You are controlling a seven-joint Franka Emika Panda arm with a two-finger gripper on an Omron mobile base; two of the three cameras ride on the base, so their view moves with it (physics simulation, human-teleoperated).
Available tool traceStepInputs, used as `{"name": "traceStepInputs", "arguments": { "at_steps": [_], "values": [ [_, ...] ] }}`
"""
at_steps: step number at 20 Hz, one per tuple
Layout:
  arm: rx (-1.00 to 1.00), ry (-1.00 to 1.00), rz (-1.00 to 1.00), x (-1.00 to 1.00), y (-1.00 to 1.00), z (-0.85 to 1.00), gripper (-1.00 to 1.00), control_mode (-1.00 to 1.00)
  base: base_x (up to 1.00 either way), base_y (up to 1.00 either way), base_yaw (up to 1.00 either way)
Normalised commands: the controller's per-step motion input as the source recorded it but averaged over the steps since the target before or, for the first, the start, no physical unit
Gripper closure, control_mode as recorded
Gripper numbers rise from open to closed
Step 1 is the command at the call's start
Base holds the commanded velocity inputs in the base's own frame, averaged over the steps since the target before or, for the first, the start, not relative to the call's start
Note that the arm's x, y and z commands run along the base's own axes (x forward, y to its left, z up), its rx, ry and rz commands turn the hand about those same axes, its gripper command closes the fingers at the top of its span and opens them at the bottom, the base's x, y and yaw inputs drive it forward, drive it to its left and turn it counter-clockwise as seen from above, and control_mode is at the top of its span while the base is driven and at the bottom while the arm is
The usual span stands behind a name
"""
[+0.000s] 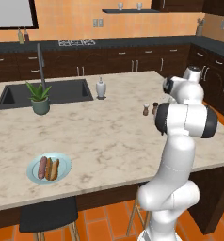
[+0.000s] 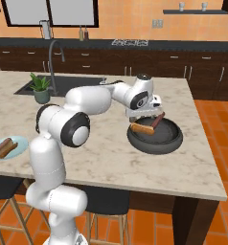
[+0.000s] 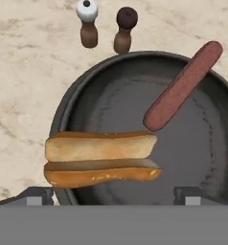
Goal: Place one bun and one sausage from the bowl on each plate.
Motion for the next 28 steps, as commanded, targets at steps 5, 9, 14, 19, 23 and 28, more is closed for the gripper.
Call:
{"name": "traceStepInputs", "arguments": {
  "at_steps": [5,9,14,19,23,28],
  "values": [
    [0.0,0.0,-0.57,-0.05,0.0,-0.08,-1.0,-1.0,0.0,0.0,0.0],
    [0.01,0.0,-0.26,0.13,-0.24,0.0,-1.0,-1.0,0.0,0.0,0.0],
    [0.12,0.0,0.0,0.22,-0.34,-0.22,-1.0,-1.0,0.0,0.0,0.0],
    [0.32,0.18,-0.11,-0.01,0.06,-0.08,-1.0,-1.0,0.0,0.0,0.0],
    [0.17,0.02,-0.3,-0.13,0.07,0.0,-1.0,-1.0,0.0,0.0,0.0],
    [0.08,0.06,-0.36,-0.11,0.17,-0.08,-1.0,-1.0,0.0,0.0,0.0]
  ]
}}
